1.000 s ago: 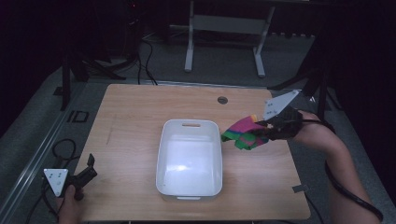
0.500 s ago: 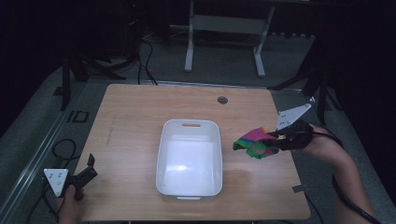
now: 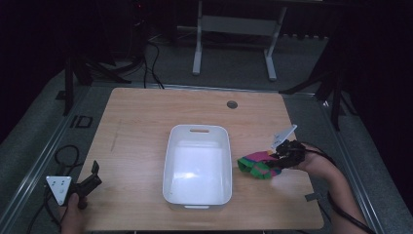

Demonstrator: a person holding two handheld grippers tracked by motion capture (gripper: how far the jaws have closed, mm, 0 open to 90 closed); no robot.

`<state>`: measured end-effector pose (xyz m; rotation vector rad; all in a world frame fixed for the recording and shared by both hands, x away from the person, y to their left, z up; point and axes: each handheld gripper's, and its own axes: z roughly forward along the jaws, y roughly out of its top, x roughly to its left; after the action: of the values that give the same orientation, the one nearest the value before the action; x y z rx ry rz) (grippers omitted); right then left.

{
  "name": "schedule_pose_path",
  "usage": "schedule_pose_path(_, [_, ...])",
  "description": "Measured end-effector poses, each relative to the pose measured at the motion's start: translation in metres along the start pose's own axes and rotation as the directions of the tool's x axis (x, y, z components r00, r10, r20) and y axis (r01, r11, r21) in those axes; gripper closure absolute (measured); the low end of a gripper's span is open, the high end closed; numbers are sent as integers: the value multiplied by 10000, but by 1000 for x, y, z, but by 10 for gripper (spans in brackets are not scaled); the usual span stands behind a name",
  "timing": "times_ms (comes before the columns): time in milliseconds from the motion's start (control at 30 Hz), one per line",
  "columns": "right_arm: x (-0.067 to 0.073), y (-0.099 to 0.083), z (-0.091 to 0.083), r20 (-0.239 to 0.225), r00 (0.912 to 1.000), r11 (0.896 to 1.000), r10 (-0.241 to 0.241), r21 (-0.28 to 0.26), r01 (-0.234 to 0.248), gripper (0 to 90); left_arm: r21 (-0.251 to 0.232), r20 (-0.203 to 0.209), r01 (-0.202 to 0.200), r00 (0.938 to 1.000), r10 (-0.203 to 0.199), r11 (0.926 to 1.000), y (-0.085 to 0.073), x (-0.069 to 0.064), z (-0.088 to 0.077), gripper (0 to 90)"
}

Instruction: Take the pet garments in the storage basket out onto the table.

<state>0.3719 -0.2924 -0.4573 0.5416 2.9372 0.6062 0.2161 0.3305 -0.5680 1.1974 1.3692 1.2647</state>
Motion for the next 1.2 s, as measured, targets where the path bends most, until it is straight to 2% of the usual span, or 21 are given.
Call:
schedule_pose_path(267, [-3,-6,42,-203,9996,9975,216,678,-202,713,2,13,-51,10000,51,10000,0,0,0,19])
schedule_pose_path(567, [0,1,54,-223,9995,9963,222,838,-203,688,18,20,-45,10000,45,10000,0,0,0,19])
schedule_pose_path(767, [5,7,44,-176,9998,9962,-59,872,74,516,18,15,-20,10000,20,10000,0,0,0,19])
schedule_pose_path(900, [7,12,29,-170,9998,9968,-108,793,121,421,12,9,-18,10000,18,10000,0,0,0,19])
schedule_pose_path(1000, [8,16,13,-303,9995,9993,8,377,3,353,11,8,-7,10000,7,10000,0,0,0,19])
schedule_pose_path(1067, [9,18,2,-227,9996,9999,136,27,-136,308,13,3,-3,10000,3,10000,0,0,0,19])
schedule_pose_path(1200, [8,16,-12,-170,9987,9964,471,-696,-481,222,6,-1,1,10000,-1,10000,0,0,0,19])
